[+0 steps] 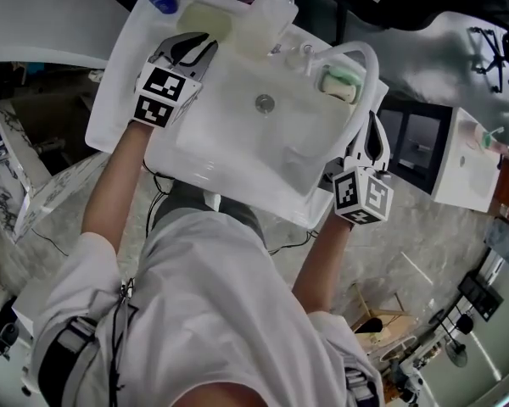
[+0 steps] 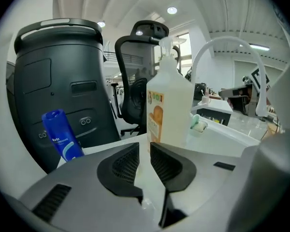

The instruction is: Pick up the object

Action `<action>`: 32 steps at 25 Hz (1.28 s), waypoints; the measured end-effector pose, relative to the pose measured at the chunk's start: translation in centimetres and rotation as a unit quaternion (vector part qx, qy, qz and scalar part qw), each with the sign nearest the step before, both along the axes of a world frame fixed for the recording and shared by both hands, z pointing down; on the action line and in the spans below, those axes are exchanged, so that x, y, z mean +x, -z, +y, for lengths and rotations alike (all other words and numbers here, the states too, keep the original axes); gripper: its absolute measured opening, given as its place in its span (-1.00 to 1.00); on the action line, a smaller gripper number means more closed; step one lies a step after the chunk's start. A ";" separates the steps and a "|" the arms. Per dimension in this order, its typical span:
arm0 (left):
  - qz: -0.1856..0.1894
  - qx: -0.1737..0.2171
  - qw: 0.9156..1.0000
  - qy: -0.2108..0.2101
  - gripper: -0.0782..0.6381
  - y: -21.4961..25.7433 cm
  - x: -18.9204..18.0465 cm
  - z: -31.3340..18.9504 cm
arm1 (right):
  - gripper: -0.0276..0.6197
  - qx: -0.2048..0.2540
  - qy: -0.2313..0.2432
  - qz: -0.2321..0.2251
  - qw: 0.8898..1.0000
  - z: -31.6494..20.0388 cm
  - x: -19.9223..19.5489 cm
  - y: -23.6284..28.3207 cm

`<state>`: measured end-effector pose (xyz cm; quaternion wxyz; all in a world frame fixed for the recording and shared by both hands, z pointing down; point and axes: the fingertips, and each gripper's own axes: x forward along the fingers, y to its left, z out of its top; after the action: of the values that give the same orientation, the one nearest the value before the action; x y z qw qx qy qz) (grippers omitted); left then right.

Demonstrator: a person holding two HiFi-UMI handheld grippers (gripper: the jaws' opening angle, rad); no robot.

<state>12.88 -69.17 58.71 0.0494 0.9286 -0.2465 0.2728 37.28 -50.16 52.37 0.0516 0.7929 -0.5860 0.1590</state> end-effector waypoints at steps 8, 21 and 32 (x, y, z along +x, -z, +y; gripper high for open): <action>-0.071 -0.023 0.997 -0.008 -0.48 -6.0 1.5 -1.8 | -0.90 -0.010 -0.001 0.002 1.000 -0.5 1.0 -0.6; -0.144 -0.054 0.988 0.005 -0.46 -11.6 2.5 -2.9 | -0.90 -0.024 -0.021 0.003 0.999 0.9 2.8 -1.5; -0.172 -0.047 0.984 0.007 -0.55 -12.1 2.5 -3.6 | -0.90 -0.029 -0.035 0.004 0.999 2.1 2.9 -1.5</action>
<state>15.41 -72.81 70.85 0.0518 0.8629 -0.2446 0.4393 40.21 -48.04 53.86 0.0714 0.8118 -0.5527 0.1743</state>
